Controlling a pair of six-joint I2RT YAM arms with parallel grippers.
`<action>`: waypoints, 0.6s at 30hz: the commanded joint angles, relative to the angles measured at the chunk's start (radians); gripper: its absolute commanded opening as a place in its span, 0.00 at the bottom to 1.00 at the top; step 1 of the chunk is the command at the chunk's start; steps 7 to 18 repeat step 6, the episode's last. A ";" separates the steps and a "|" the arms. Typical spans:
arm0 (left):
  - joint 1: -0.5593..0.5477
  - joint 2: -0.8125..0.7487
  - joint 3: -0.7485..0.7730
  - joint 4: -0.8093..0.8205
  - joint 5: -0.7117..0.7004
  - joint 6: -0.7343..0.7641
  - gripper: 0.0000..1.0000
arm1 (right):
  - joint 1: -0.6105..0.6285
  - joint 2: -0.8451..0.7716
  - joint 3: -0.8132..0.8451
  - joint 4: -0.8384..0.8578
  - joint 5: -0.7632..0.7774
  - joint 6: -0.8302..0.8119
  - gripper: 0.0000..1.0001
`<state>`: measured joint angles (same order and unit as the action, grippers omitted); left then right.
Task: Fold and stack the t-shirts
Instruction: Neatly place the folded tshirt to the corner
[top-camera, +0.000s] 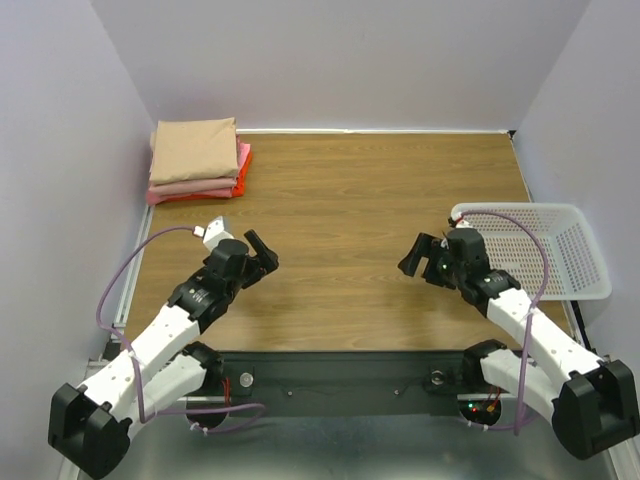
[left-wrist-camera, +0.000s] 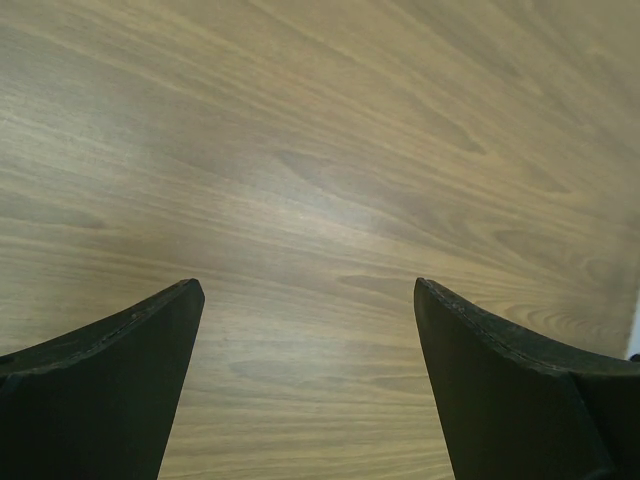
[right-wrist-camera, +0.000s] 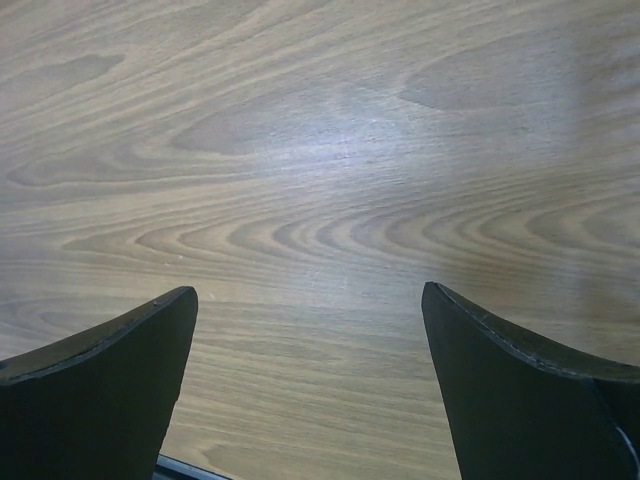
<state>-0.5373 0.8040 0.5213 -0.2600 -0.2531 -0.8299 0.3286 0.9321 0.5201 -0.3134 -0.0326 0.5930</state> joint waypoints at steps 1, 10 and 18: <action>-0.006 -0.025 0.008 0.004 -0.066 -0.052 0.98 | 0.003 -0.045 0.004 0.016 0.020 0.004 1.00; -0.006 0.017 0.020 -0.021 -0.095 -0.060 0.98 | 0.003 -0.085 0.003 0.016 0.026 0.011 1.00; -0.006 0.017 0.020 -0.021 -0.095 -0.060 0.98 | 0.003 -0.085 0.003 0.016 0.026 0.011 1.00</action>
